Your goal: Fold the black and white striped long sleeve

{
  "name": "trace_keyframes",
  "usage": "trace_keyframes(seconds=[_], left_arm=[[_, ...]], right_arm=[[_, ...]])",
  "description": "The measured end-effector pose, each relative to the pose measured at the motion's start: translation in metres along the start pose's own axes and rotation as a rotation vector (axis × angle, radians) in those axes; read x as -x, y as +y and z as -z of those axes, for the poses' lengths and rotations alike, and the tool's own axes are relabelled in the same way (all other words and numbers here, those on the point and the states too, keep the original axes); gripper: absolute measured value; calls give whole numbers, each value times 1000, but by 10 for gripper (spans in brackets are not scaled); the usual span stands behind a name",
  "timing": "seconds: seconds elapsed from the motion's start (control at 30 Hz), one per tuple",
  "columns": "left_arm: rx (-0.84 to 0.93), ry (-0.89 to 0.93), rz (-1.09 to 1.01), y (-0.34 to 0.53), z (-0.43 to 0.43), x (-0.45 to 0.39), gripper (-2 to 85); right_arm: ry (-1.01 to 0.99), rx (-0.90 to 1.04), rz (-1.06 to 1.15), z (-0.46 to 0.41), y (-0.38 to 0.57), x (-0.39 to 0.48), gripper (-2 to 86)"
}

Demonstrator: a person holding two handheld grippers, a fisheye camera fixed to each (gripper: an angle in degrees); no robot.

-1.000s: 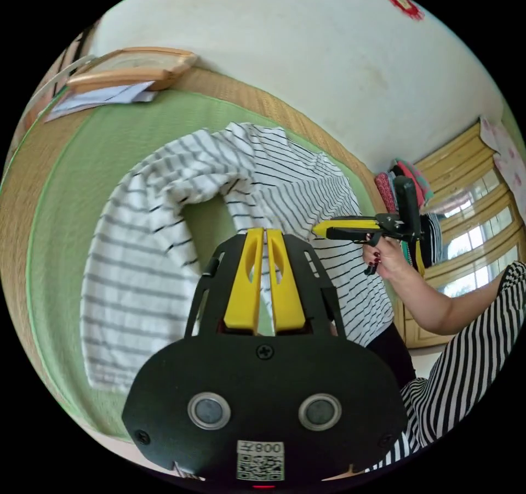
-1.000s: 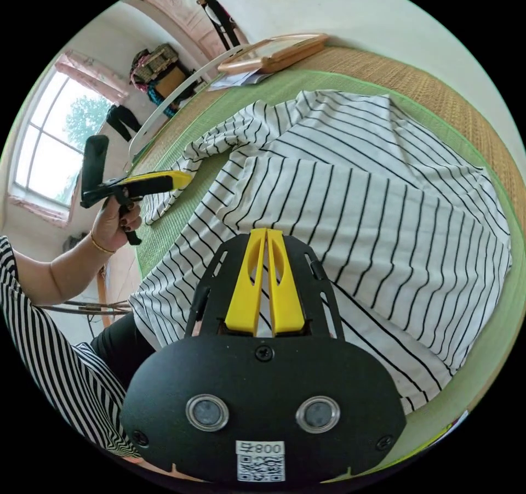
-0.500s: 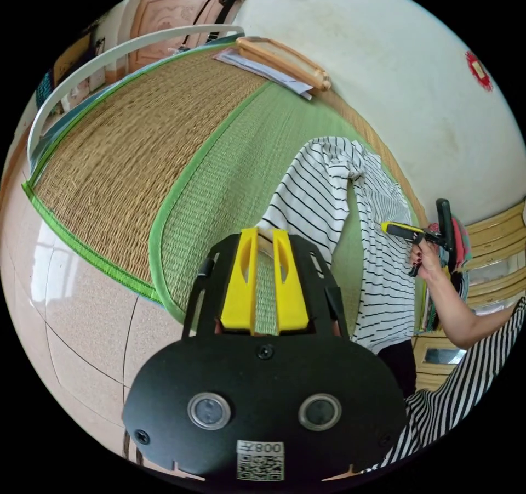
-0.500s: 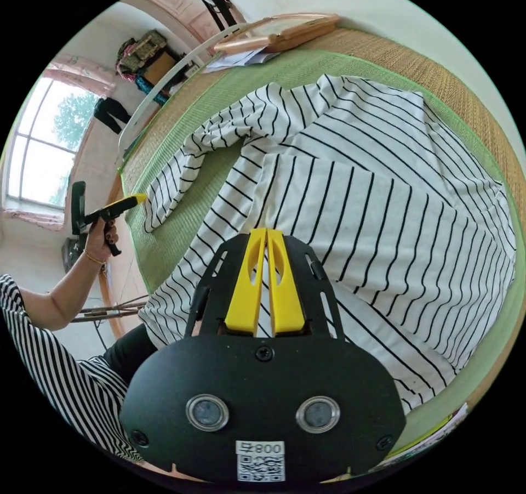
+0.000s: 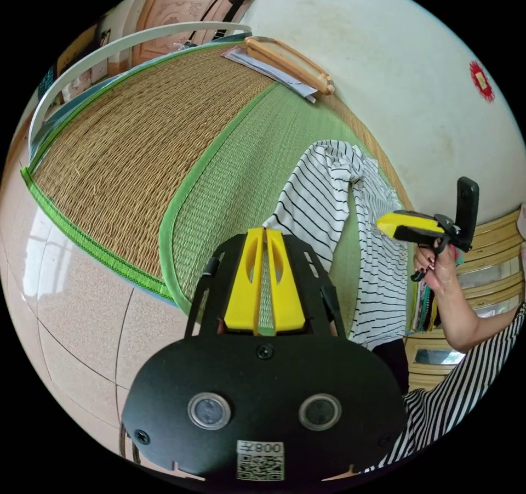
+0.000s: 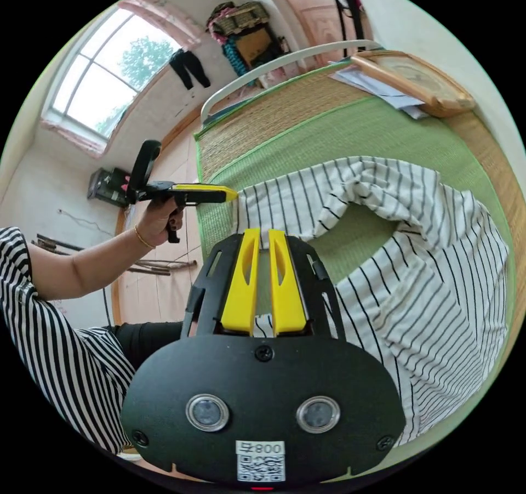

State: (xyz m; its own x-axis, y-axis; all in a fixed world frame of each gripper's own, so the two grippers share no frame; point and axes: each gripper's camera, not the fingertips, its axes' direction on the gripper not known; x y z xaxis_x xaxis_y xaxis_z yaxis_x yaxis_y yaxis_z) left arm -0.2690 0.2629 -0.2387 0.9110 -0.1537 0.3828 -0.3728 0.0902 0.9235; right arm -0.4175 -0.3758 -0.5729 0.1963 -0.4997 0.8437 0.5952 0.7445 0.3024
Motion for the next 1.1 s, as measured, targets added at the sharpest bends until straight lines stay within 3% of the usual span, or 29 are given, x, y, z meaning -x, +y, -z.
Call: trace_keyframes(seconds=[0.33, 0.67, 0.8, 1.03, 1.1], left_arm=[[-125, 263, -36, 4, 24, 18, 5], [-175, 413, -114, -16, 30, 20, 17], [-240, 420, -99, -10, 42, 36, 48], [-85, 370, -166, -30, -3, 26, 111], [-100, 430, -163, -40, -9, 20, 106]], right_arm=[[75, 46, 104, -21, -66, 53, 99], [148, -41, 26, -11, -47, 38, 37], [42, -68, -26, -4, -34, 14, 28], [-48, -125, -54, 12, -5, -26, 24], [-74, -135, -65, 12, 4, -38, 23]])
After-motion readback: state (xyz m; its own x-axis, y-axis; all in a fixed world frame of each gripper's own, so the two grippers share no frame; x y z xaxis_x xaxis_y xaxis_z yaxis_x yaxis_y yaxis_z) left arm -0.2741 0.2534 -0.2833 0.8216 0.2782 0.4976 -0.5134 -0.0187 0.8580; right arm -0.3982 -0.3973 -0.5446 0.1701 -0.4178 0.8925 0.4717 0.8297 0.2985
